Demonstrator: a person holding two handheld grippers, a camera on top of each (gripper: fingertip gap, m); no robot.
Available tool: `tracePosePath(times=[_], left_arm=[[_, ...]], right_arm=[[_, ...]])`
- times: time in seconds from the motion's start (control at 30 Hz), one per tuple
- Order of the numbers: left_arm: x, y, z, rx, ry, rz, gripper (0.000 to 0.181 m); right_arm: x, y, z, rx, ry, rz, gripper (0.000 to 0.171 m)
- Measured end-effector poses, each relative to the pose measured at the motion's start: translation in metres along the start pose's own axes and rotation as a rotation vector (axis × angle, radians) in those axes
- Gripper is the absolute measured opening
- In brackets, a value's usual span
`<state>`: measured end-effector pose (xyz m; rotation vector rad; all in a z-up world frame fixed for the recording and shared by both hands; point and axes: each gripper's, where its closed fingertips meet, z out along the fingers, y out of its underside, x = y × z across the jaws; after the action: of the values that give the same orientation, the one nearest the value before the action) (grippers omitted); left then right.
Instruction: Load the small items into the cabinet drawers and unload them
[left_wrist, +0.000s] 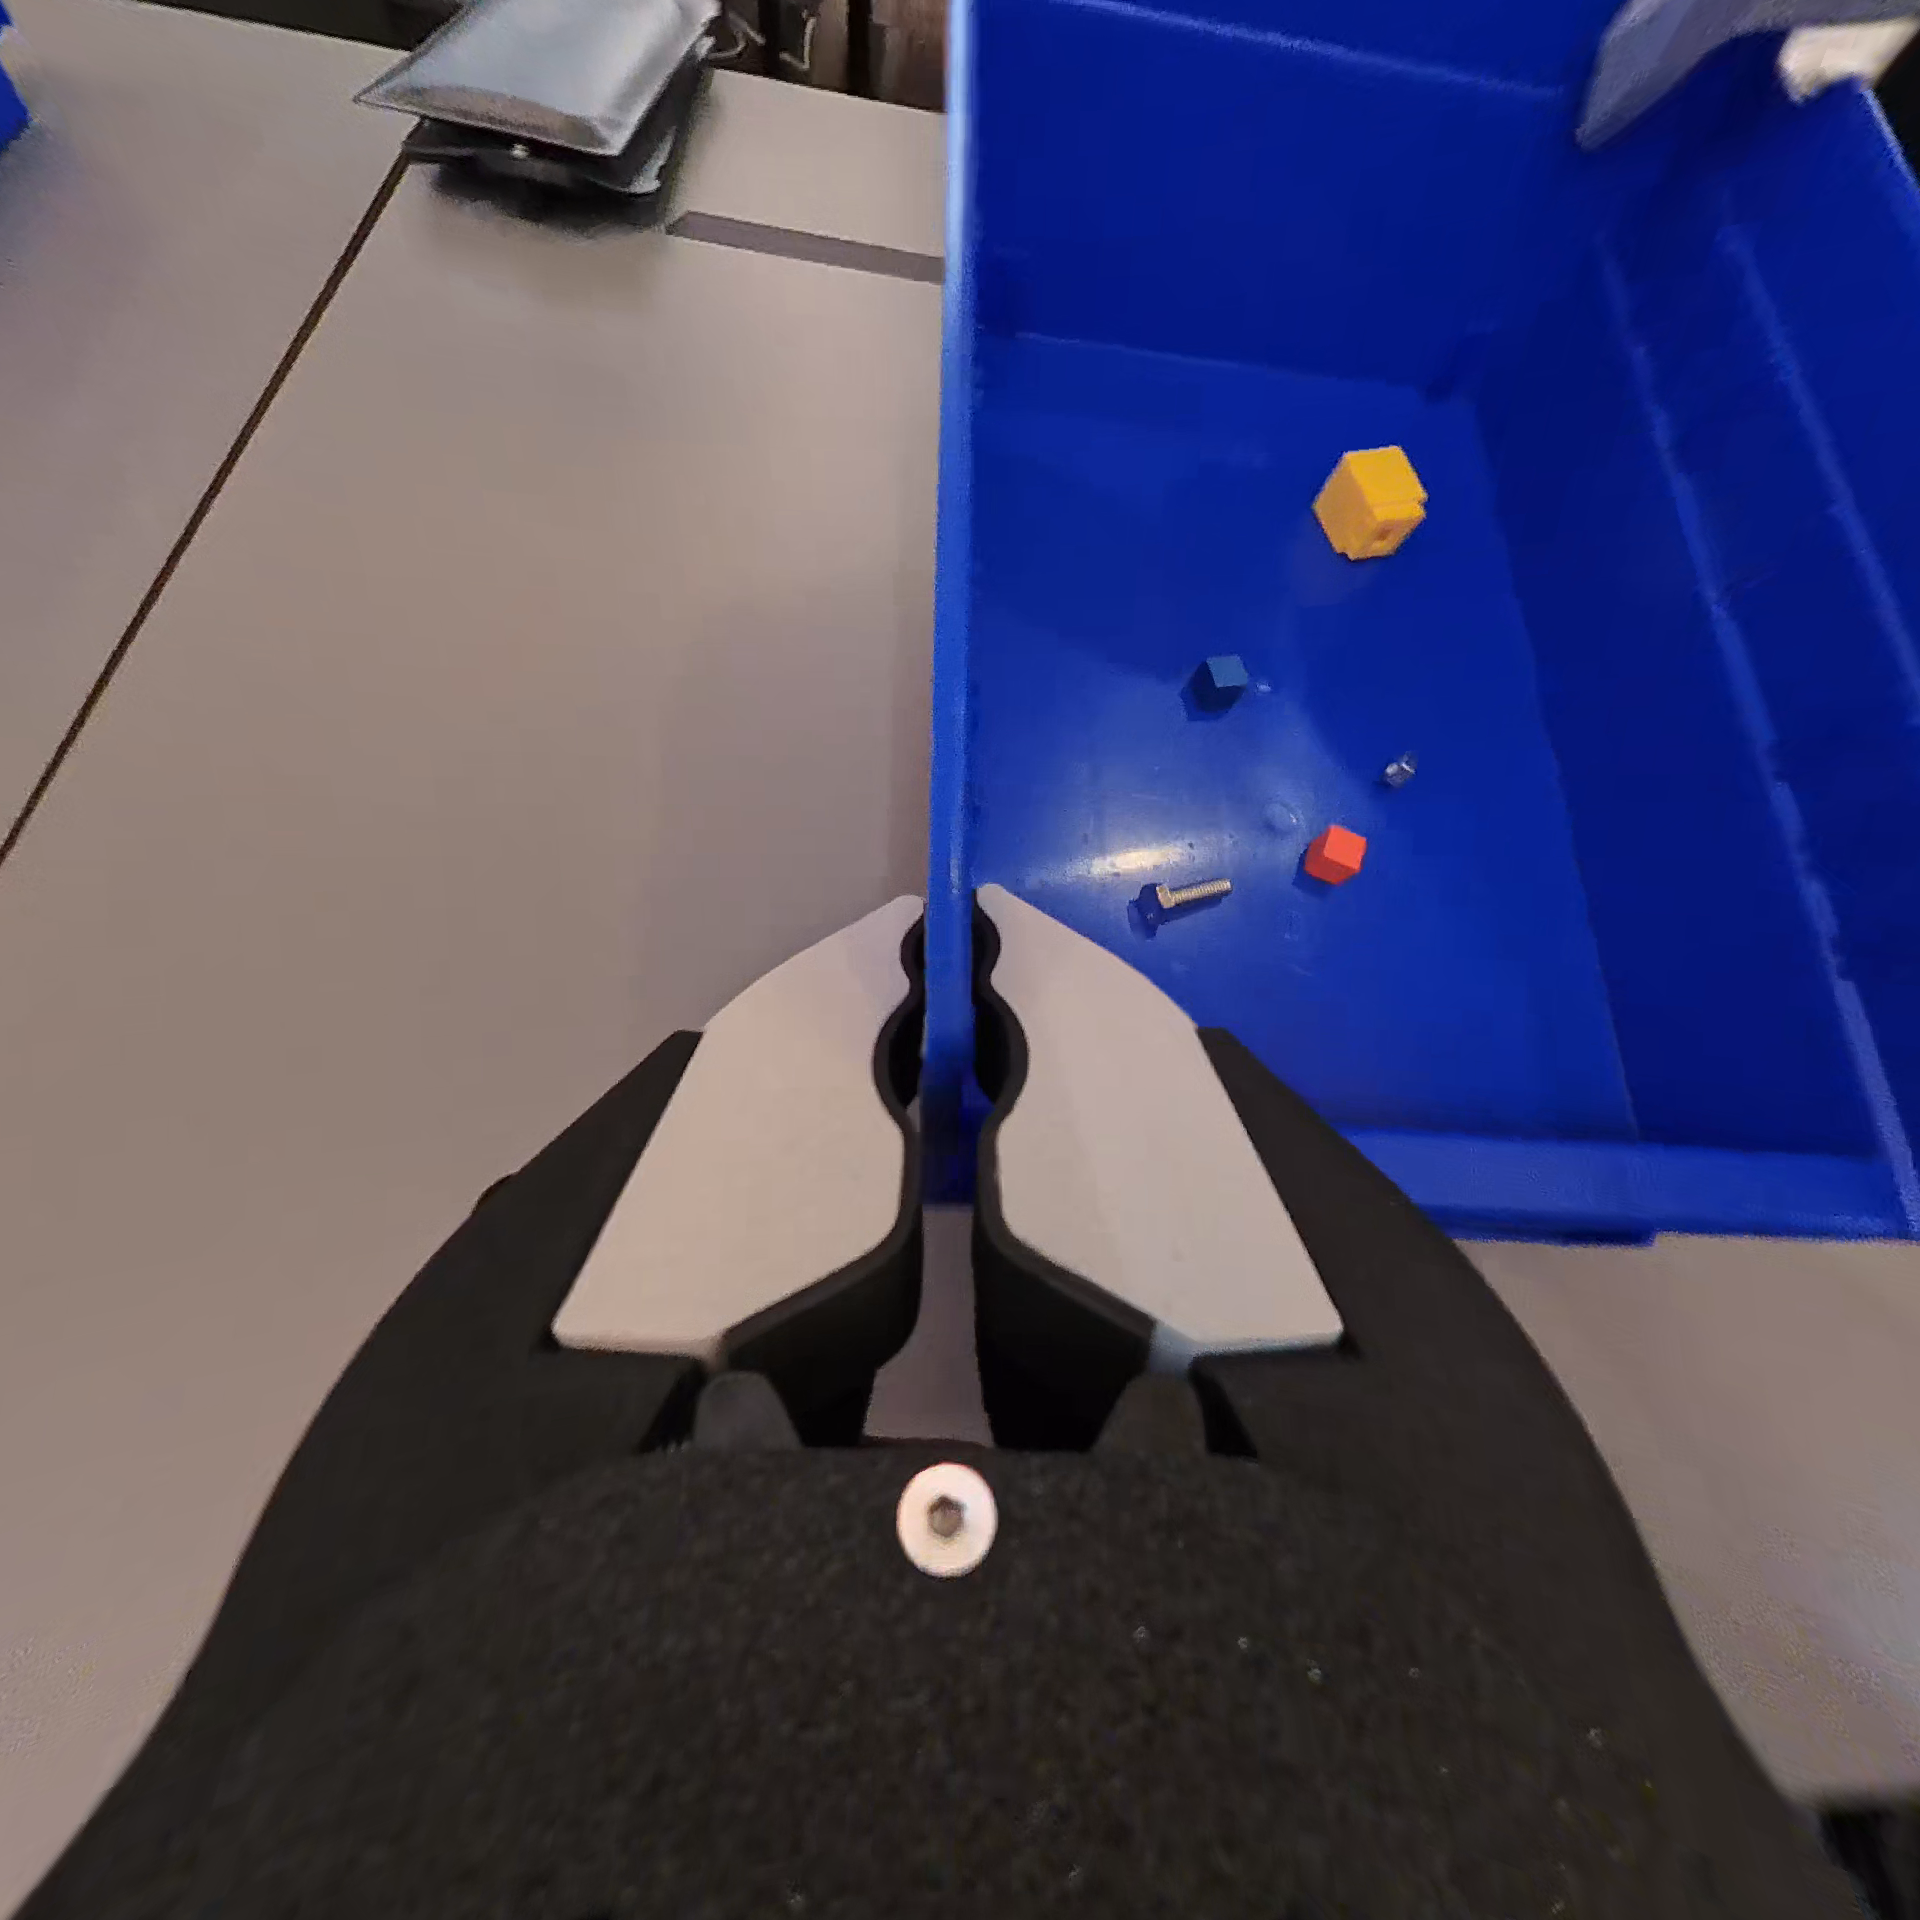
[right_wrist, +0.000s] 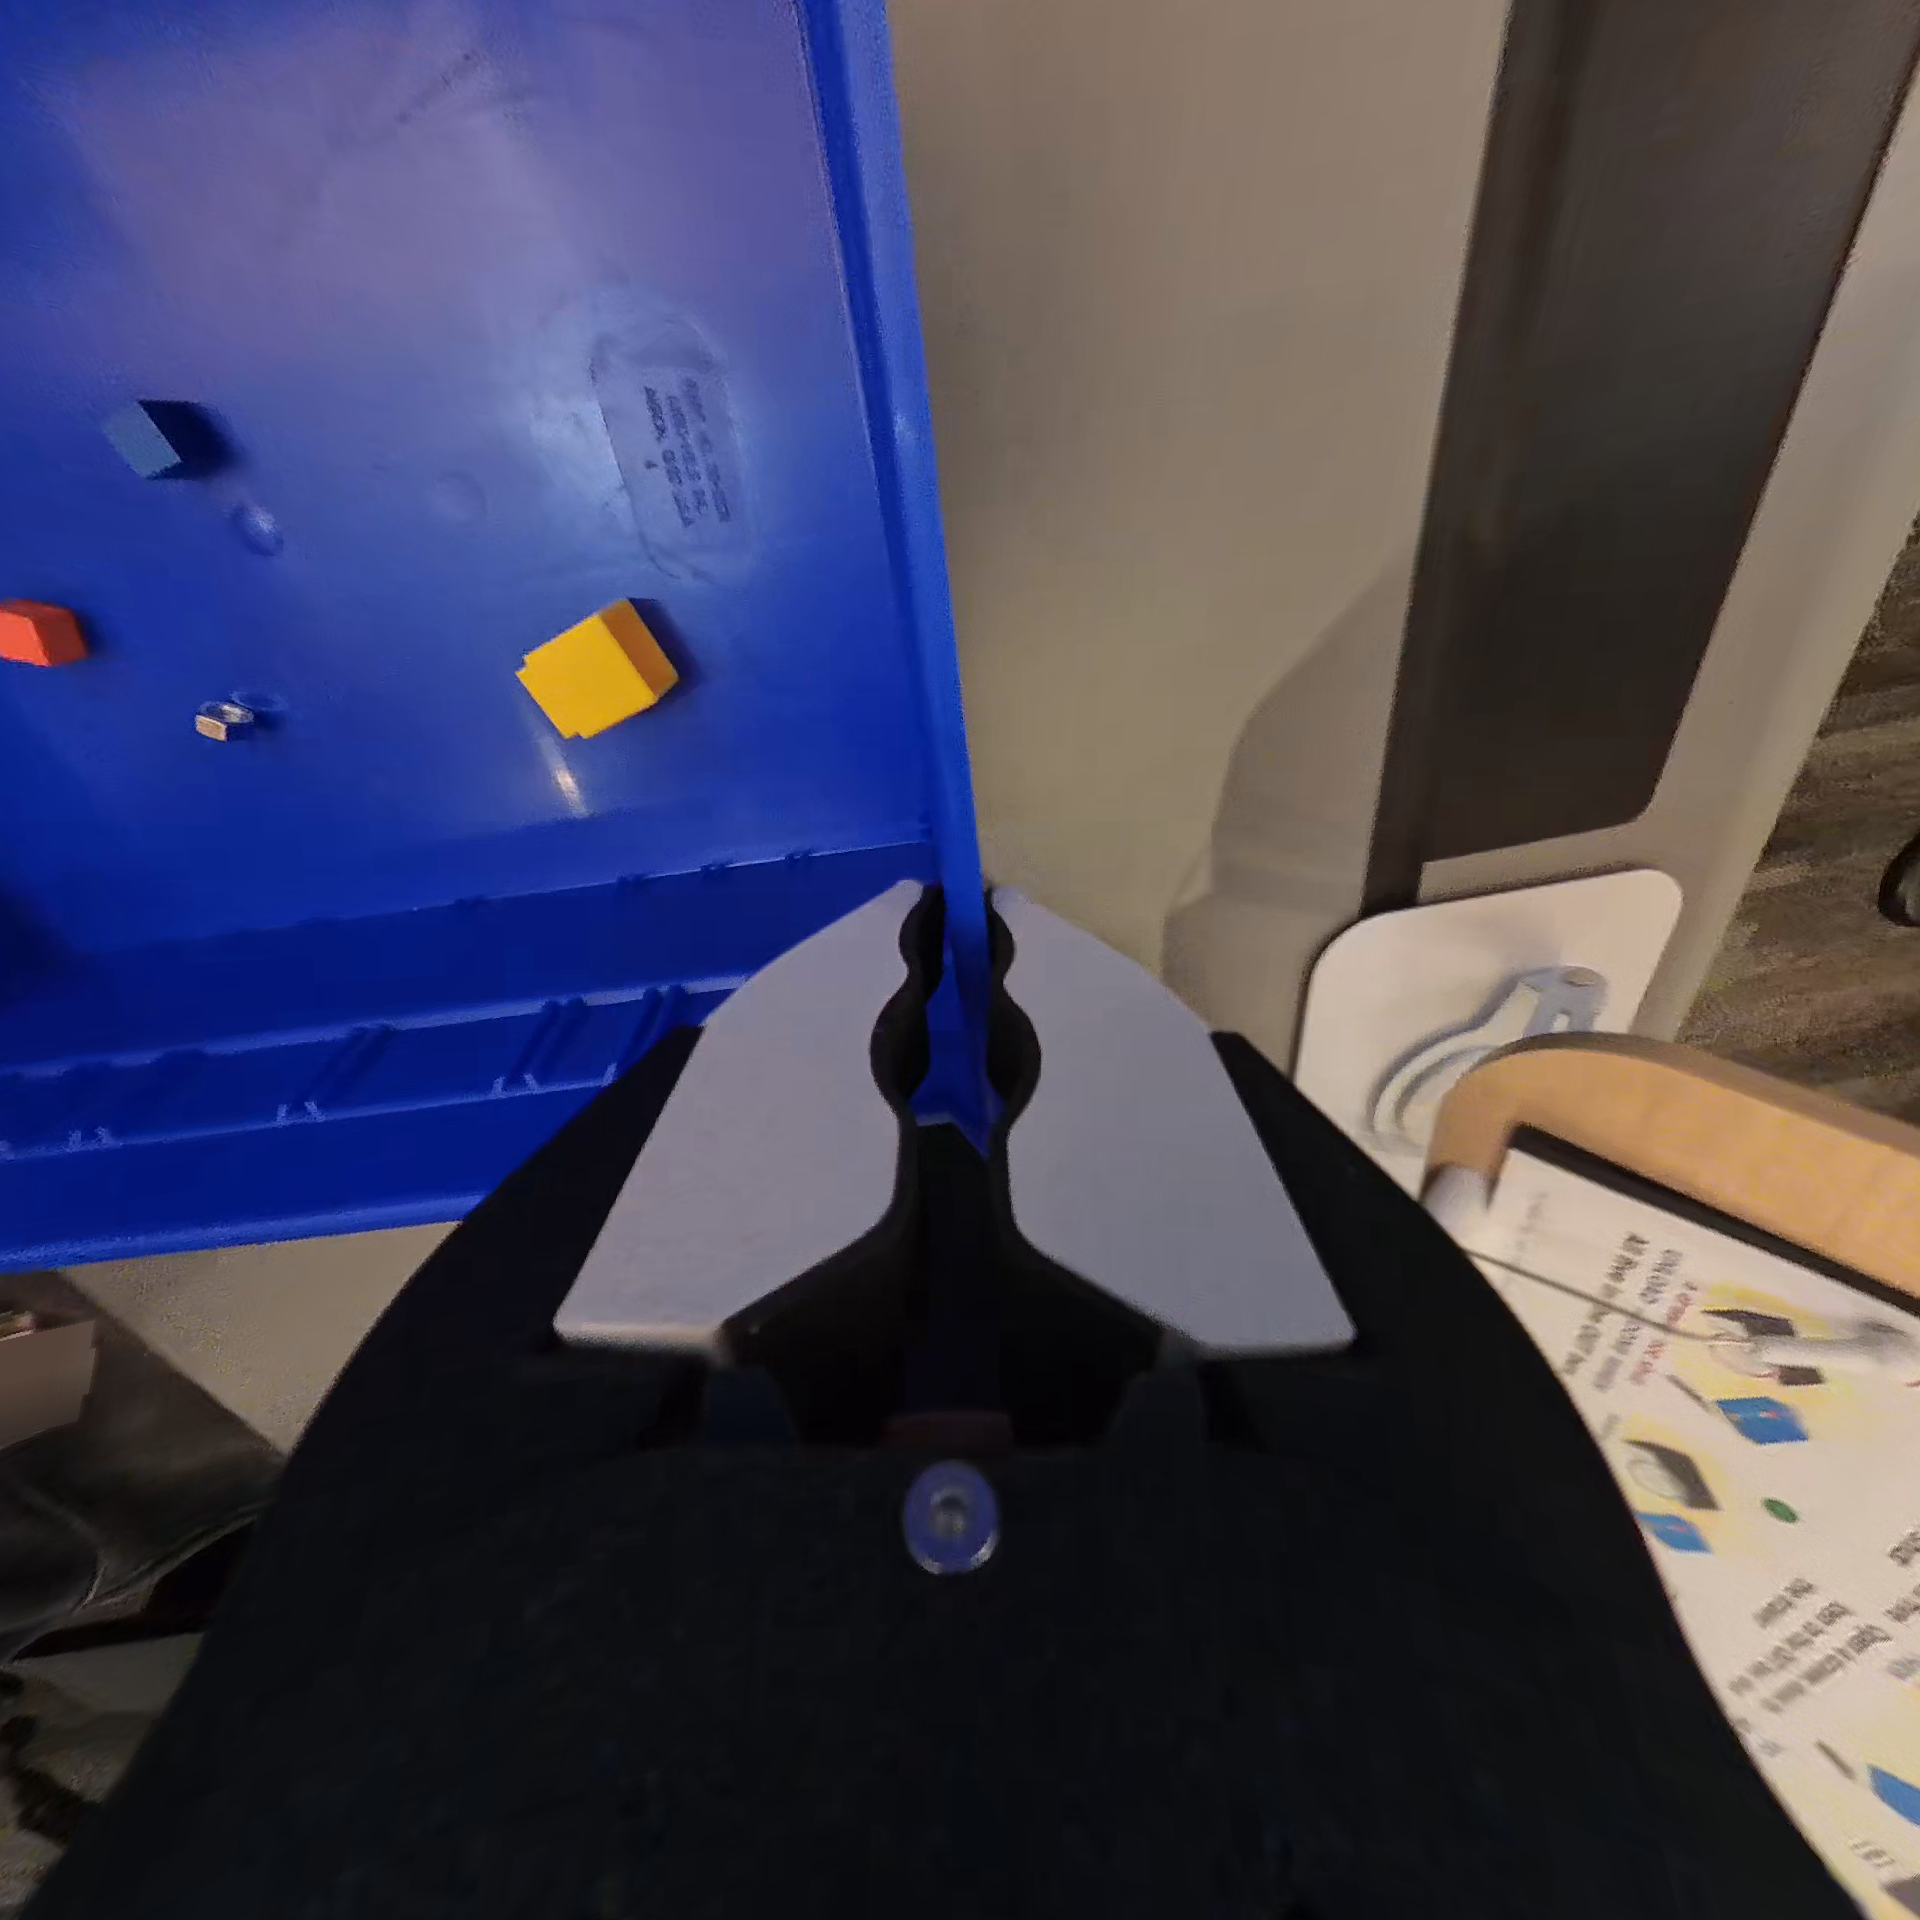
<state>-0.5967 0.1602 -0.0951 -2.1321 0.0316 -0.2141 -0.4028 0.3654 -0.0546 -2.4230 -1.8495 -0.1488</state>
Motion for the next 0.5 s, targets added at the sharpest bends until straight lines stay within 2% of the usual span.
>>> tracePosePath(times=[0.17, 0.3, 0.4, 0.5], left_arm=[[-0.007, -0.010, 0.059, -0.054, 0.015, -0.055, 0.003], [-0.007, -0.007, 0.078, -0.077, -0.020, -0.035, 0.003], [-0.001, 0.000, 0.089, -0.098, 0.000, -0.033, 0.003], [-0.001, 0.000, 0.091, -0.103, -0.017, -0.027, 0.003]], right_arm=[[0.044, -0.001, 0.025, -0.077, 0.029, -0.056, 0.008], [0.066, -0.010, 0.056, -0.113, 0.043, -0.087, 0.009], [0.074, -0.002, 0.080, -0.215, 0.048, -0.096, 0.010], [0.076, -0.002, 0.085, -0.250, 0.054, -0.094, 0.011]])
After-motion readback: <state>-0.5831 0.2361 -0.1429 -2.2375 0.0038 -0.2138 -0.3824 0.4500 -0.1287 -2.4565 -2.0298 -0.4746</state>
